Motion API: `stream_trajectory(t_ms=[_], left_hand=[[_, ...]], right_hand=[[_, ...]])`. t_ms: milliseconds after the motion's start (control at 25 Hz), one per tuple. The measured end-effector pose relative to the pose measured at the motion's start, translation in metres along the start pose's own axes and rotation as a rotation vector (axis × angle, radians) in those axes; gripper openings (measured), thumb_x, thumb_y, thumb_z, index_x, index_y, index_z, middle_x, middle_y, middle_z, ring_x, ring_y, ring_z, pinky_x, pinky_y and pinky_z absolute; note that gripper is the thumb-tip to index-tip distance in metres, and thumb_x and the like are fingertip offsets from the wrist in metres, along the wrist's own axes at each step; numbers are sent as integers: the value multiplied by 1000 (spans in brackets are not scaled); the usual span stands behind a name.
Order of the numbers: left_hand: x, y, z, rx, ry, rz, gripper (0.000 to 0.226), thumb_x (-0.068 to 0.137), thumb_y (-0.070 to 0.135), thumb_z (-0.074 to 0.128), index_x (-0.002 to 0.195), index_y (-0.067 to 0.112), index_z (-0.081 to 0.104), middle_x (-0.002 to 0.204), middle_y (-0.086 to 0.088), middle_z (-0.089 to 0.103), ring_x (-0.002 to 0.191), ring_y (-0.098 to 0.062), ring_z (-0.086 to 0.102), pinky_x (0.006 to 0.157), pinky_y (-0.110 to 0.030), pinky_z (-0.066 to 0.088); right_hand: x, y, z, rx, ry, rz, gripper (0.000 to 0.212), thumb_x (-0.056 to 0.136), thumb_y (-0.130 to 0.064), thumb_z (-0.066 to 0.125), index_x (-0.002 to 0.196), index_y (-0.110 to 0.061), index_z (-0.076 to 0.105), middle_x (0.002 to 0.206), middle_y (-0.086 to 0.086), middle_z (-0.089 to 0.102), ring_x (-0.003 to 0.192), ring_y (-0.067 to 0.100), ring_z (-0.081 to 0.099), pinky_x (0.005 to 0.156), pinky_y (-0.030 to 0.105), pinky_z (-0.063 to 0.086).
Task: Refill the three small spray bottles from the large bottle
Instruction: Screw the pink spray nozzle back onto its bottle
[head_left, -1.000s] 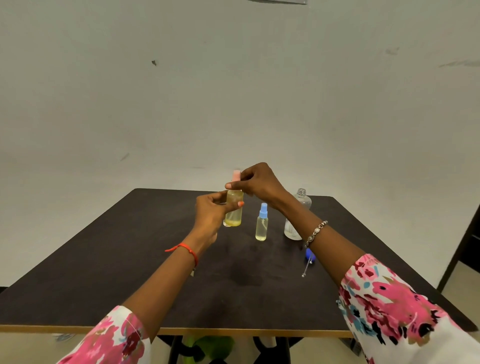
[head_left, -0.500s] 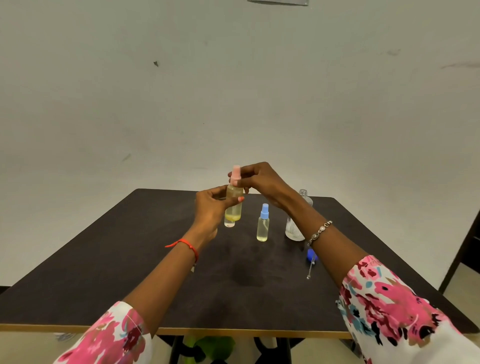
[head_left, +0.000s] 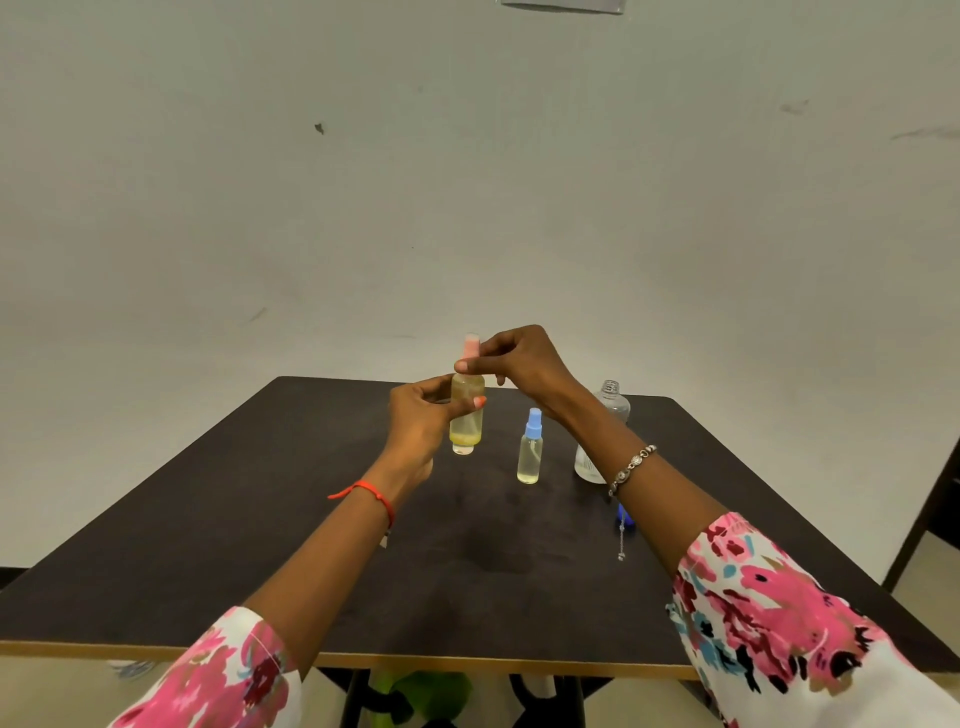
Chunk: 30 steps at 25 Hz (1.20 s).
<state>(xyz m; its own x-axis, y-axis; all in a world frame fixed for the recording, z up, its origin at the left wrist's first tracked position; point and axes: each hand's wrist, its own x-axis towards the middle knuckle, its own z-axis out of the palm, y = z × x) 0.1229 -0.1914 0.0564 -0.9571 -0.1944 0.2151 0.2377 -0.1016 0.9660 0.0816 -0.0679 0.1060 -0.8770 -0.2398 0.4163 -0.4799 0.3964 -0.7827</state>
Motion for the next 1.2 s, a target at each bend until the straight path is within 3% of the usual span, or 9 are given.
stream_trajectory(t_ms=[80, 240, 360, 520, 640, 760, 840, 920, 1200], left_hand=[[-1, 0, -1, -18, 16, -10, 36, 73, 2, 72, 108, 3, 65, 100, -7, 67, 102, -26, 63, 97, -49, 48], [3, 3, -7, 1, -15, 2, 36, 73, 2, 72, 108, 4, 65, 100, -8, 67, 100, -24, 63, 96, -47, 49], [5, 2, -10, 20, -4, 18, 38, 71, 2, 73, 108, 3, 65, 106, -12, 68, 99, -25, 63, 93, -42, 50], [5, -4, -12, 28, 53, 38, 34, 68, 3, 76, 101, 5, 68, 101, -13, 70, 96, -24, 66, 92, -42, 51], [5, -7, -13, 43, 70, 43, 35, 66, 4, 78, 100, 5, 69, 98, -12, 71, 96, -25, 67, 92, -45, 52], [4, -5, -16, 30, 69, 47, 37, 68, 3, 76, 104, 3, 67, 97, -9, 69, 95, -23, 66, 88, -39, 52], [4, -1, -21, 2, 47, 35, 39, 70, 2, 73, 109, 2, 65, 98, -8, 67, 95, -22, 64, 86, -36, 51], [5, 2, -26, 2, -9, 27, 38, 72, 2, 72, 109, 2, 64, 99, -9, 67, 96, -24, 64, 86, -38, 53], [9, -3, -29, 60, 47, 72, 39, 71, 0, 72, 110, 1, 64, 102, -12, 68, 97, -25, 64, 90, -36, 50]], right_hand=[[1, 4, 6, -18, 22, -8, 20, 69, -22, 79, 70, -10, 63, 69, 1, 61, 61, 7, 56, 57, 20, 47], [3, 2, 6, 22, -141, -36, 32, 80, -15, 68, 110, -6, 63, 103, 7, 66, 87, 16, 63, 73, 25, 51], [2, -1, 11, 31, -97, -37, 27, 76, -13, 72, 101, -3, 68, 101, 11, 70, 78, 6, 63, 66, 13, 48], [-1, -1, 26, 38, 64, -5, 21, 64, -20, 82, 67, -8, 64, 65, 2, 62, 59, 10, 57, 57, 20, 44], [-2, 0, 39, 30, 181, 1, 37, 63, -25, 83, 52, -12, 50, 52, 0, 47, 50, 11, 46, 50, 21, 36], [1, -1, 37, -3, 97, -51, 30, 68, -27, 80, 61, -13, 55, 59, 0, 52, 55, 10, 48, 54, 19, 38], [5, -1, 29, 65, -91, -67, 17, 77, -21, 72, 87, -8, 67, 82, 2, 65, 74, 12, 60, 69, 20, 48], [9, -1, 22, 131, -212, -58, 26, 83, -13, 64, 108, -3, 65, 101, 5, 67, 91, 15, 64, 84, 24, 51], [5, 0, 38, 169, -24, -50, 29, 73, -11, 74, 100, -1, 69, 100, 12, 70, 88, 17, 65, 84, 25, 51]])
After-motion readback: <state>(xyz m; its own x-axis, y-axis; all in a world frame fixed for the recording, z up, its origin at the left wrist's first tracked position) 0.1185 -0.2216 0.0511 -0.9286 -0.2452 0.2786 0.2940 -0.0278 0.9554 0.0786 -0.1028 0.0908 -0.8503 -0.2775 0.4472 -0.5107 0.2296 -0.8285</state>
